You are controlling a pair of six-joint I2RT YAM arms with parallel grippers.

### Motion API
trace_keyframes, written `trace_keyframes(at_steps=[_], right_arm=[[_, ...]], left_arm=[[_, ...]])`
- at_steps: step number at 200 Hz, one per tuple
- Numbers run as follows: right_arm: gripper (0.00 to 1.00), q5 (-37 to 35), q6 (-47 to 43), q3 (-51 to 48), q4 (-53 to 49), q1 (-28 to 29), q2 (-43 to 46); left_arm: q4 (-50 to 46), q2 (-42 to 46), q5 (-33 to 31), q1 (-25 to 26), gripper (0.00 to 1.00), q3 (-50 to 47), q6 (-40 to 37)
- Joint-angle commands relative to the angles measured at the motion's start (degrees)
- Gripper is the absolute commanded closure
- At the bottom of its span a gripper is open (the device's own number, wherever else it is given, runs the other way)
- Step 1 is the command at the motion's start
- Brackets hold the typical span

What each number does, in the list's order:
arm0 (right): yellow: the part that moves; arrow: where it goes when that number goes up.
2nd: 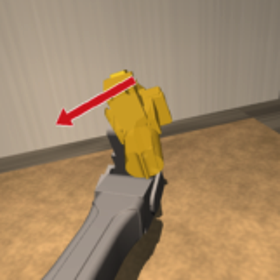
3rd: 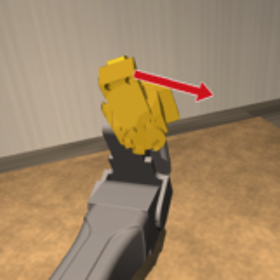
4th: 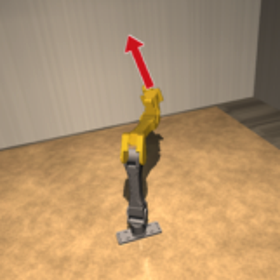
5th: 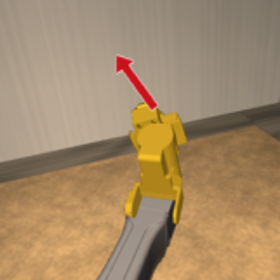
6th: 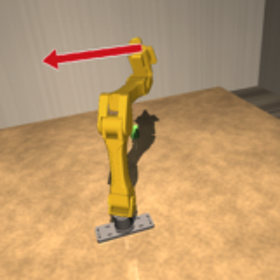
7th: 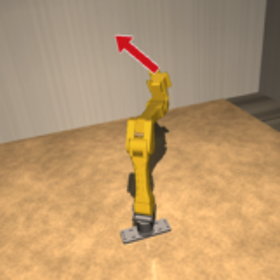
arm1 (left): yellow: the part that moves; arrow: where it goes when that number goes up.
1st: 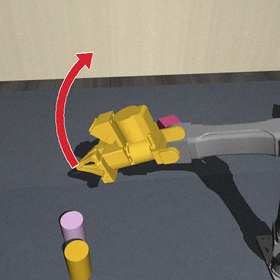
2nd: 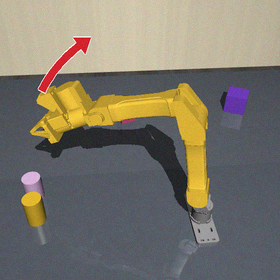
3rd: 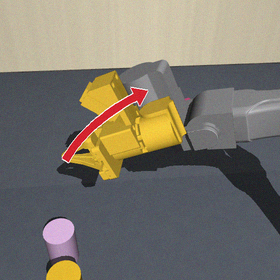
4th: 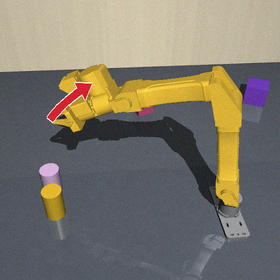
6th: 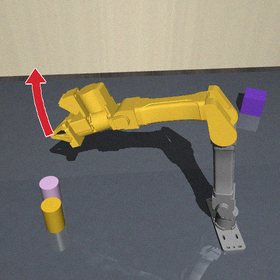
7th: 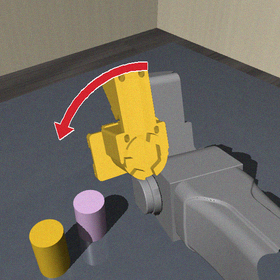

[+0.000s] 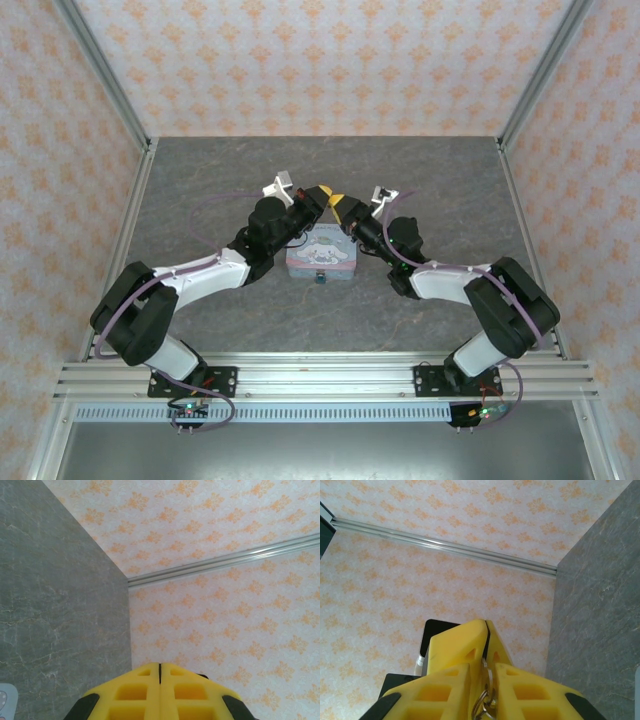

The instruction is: Unlock the padlock with the key

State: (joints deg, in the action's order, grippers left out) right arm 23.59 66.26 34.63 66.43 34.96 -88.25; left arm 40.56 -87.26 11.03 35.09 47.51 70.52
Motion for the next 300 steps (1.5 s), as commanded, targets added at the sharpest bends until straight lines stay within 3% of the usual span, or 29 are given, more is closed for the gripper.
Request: trace_keyframes(at_steps=[1, 106, 178, 216, 281, 300], right_arm=[[0.82, 1.05, -0.32, 1.93, 1.51, 0.37, -0.68], [0.75, -2.87, -0.48, -0.22, 0.1, 0.04, 0.02], [0.87, -1.93, -0.44, -0.01, 0.1, -0.08, -0.07], [0.85, -0.97, -0.59, -0.1, 0.18, -0.1, -0.05], [1.0, -0.36, -0.69, 0.09, 0.41, -0.1, -0.14], [1.0, -0.4, -0.74, 0.34, 0.27, -0.07, -0.02]], left_arm=[[1.72, -0.27, -1.22, -0.41, 1.0, -0.6, 0.05], [1.14, 0.68, -1.6, -0.38, 1.0, -1.2, -0.29], [1.14, 0.68, -1.7, -0.36, 1.0, -1.16, -0.16], [1.1, 0.43, -1.72, -0.37, 1.0, -0.96, -0.12], [1.34, 0.24, -1.68, -0.37, 1.0, -1.05, 0.07], [1.47, 0.35, -1.71, -0.35, 1.0, -1.28, 0.24]])
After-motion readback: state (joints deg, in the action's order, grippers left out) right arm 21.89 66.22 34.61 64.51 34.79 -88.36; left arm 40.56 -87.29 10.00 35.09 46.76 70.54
